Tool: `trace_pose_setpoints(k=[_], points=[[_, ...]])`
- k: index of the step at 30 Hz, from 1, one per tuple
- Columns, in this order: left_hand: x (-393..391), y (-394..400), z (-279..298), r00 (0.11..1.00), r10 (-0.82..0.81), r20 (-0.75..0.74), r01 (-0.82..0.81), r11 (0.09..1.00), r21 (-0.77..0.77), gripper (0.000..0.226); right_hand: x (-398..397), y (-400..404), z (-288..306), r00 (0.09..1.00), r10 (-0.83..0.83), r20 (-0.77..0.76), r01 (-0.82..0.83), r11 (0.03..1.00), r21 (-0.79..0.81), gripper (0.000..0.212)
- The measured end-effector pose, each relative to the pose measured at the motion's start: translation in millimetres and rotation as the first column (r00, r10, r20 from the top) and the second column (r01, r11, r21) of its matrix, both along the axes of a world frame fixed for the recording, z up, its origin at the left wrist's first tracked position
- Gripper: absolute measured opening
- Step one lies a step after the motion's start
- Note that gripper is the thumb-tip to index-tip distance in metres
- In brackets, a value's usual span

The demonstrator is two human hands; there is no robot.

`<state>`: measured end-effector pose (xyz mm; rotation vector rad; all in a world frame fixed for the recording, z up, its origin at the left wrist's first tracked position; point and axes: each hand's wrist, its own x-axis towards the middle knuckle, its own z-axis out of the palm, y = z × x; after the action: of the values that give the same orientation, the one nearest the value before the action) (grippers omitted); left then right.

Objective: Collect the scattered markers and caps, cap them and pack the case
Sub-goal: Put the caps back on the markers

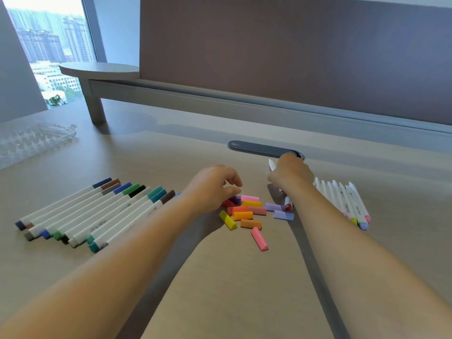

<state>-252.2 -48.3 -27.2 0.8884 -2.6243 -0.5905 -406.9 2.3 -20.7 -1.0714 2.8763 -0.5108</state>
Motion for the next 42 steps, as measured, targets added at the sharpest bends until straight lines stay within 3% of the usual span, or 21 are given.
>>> trace_pose_setpoints(k=[6, 9, 13, 20, 23, 25, 27, 31, 34, 37, 42], points=[[-15.5, 21.0, 3.8, 0.982, -0.071, 0.177, 0.082, 0.995, -0.056, 0.027, -3.9, 16.6, 13.6, 0.975, 0.100, 0.199, -0.044, 0.962, -0.271, 0.012], [-24.0, 31.4, 1.5, 0.975, -0.045, 0.218, 0.071, 0.991, -0.112, 0.032, 0.2, 38.9, 21.0, 0.948, 0.155, 0.279, -0.047, 0.933, -0.358, 0.012], [-30.0, 40.4, 0.8, 0.979, -0.001, 0.204, 0.038, 0.984, -0.176, 0.030, 2.7, 69.1, 21.1, 0.930, 0.184, 0.317, -0.045, 0.916, -0.398, 0.034], [-34.9, 52.7, -4.1, 0.960, 0.009, 0.280, 0.076, 0.954, -0.290, 0.027, 4.9, 98.7, 15.1, 0.891, 0.217, 0.399, -0.012, 0.889, -0.457, 0.028], [-34.5, 55.8, -2.5, 0.969, 0.036, 0.243, 0.045, 0.947, -0.318, 0.027, 3.8, 112.1, 10.3, 0.894, 0.236, 0.382, -0.028, 0.878, -0.478, 0.026], [-31.1, 59.3, 2.0, 0.995, 0.040, 0.092, -0.017, 0.970, -0.242, 0.023, 3.4, 121.7, 10.1, 0.908, 0.261, 0.328, -0.072, 0.868, -0.491, 0.022], [-25.8, 64.5, 8.0, 0.993, 0.026, -0.118, -0.031, 0.999, -0.036, 0.018, 3.1, 128.9, 10.1, 0.923, 0.288, 0.257, -0.125, 0.853, -0.508, 0.022], [-13.6, 73.1, 20.6, 0.924, 0.036, -0.381, 0.106, 0.932, 0.345, 0.002, 8.1, 137.1, 13.4, 0.915, 0.350, 0.202, -0.179, 0.799, -0.574, 0.020], [-8.6, 76.9, 24.6, 0.914, 0.044, -0.404, 0.141, 0.898, 0.416, 0.014, 11.4, 142.3, 15.4, 0.910, 0.372, 0.183, -0.200, 0.781, -0.592, 0.020], [-7.4, 81.6, 26.4, 0.917, 0.059, -0.394, 0.131, 0.890, 0.437, 0.006, 13.0, 146.4, 15.2, 0.907, 0.382, 0.177, -0.224, 0.794, -0.565, 0.023], [-7.1, 83.7, 26.3, 0.933, 0.069, -0.354, 0.088, 0.907, 0.411, 0.017, 14.4, 149.1, 15.9, 0.914, 0.378, 0.146, -0.257, 0.820, -0.511, 0.025]])
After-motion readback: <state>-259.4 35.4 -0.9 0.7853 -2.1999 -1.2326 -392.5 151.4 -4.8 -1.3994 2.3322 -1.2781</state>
